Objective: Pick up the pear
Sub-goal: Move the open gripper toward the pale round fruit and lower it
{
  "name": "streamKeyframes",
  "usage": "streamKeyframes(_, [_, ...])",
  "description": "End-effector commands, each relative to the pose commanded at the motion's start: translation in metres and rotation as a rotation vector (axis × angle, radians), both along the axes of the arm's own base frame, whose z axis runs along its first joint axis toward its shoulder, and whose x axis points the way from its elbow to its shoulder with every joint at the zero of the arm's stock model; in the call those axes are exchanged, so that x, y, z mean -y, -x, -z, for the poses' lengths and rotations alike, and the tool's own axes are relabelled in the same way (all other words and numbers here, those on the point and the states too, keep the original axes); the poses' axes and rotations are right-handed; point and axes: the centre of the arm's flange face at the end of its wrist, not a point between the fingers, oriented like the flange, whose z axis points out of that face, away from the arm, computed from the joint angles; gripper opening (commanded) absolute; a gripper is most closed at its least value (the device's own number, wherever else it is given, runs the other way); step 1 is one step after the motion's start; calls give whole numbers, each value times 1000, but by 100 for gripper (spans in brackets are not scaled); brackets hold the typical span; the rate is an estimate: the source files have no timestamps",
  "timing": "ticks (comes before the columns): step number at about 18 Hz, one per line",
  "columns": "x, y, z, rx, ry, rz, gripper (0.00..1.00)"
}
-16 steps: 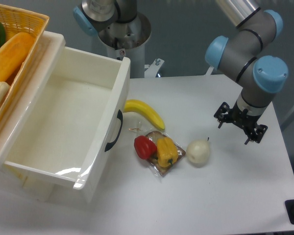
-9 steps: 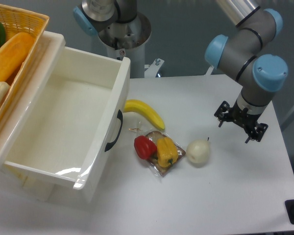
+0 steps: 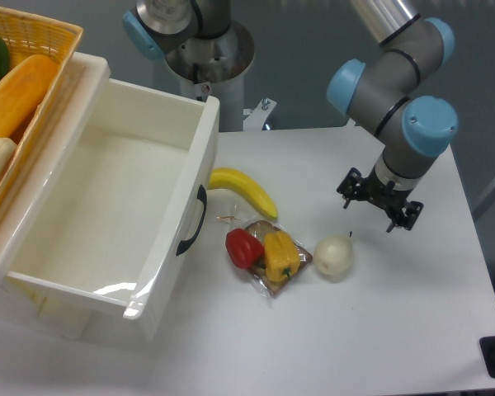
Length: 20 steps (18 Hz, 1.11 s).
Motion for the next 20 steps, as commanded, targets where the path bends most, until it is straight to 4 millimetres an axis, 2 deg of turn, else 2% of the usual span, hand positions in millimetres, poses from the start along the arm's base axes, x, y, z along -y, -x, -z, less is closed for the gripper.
streamKeyframes(5, [-13, -10, 3, 25, -20, 1, 100])
streamKeyframes(8, [-20, -22, 22, 61, -2, -16, 100])
streamKeyframes(9, [-21, -21, 30, 71, 2, -16, 100])
streamKeyframes(14, [-40, -17, 42, 75, 5, 10, 100])
streamKeyframes(20, [-44, -7, 39, 61, -1, 11, 100])
